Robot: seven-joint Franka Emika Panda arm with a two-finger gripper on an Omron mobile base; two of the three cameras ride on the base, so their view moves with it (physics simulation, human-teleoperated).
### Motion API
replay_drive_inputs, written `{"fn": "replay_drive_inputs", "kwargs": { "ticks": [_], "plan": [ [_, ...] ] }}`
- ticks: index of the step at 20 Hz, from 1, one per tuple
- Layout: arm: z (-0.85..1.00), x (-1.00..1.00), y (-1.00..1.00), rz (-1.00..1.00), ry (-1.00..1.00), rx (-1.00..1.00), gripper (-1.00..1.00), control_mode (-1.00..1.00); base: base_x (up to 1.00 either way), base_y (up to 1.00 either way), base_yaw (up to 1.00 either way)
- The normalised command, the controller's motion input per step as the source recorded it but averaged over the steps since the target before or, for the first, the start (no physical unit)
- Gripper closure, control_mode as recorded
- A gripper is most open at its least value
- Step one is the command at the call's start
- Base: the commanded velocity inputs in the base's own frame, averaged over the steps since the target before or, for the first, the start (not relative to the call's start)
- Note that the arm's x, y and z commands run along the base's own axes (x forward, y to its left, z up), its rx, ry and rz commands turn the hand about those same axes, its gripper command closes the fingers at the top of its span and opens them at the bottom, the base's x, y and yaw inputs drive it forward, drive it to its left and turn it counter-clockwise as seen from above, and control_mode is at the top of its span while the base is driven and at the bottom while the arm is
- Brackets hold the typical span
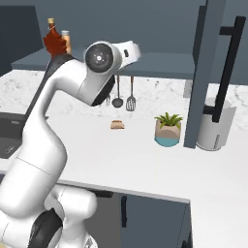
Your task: Put the shaker and condiment bottle from the counter next to their counterparts in the cabinet.
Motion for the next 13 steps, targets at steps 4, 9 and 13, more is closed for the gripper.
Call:
{"fn": "replay_drive_inputs", "kwargs": {
  "ticks": [4,9,13],
  "plan": [
    [0.14,-1.0,-1.0,0.0,0.01,-0.04,-1.0,-1.0,0.0,0.0,0.0],
    [0.0,-1.0,-0.99,-0.01,-0.15,0.0,-1.0,-1.0,0.0,0.0,0.0],
    [0.0,-1.0,-0.91,-0.01,-0.23,0.02,-1.0,-1.0,0.0,0.0,0.0]
  ]
}}
